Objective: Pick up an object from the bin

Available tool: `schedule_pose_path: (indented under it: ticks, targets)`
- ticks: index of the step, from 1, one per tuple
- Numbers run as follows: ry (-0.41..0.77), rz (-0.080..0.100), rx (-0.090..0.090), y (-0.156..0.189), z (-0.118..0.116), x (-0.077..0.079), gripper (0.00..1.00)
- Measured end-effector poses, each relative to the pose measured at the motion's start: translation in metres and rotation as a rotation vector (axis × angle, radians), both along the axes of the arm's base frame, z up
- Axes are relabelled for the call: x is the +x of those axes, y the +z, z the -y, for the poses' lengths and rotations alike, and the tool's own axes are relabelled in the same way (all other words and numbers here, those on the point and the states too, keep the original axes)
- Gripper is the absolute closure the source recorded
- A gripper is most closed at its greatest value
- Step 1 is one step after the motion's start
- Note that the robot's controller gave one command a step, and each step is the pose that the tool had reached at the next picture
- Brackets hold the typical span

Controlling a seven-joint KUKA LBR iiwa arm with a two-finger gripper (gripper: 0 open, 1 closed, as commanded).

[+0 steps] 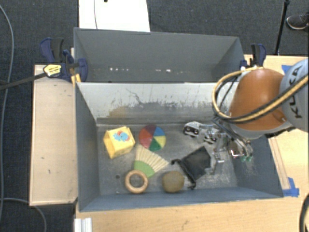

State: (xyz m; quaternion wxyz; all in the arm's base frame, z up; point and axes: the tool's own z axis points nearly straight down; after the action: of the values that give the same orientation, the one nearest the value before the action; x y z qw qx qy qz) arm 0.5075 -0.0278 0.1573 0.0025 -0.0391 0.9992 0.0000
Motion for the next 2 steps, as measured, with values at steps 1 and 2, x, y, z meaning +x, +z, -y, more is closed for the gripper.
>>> schedule_pose_path:
  ticks: [1, 2]
  targets:
    - [0.058, -0.007, 0.0, -0.0324, -0.0018, 0.0043, 0.0]
    - [-0.019, 0.004, 0.001, -0.0243, 0.0057, 0.0095, 0.0]
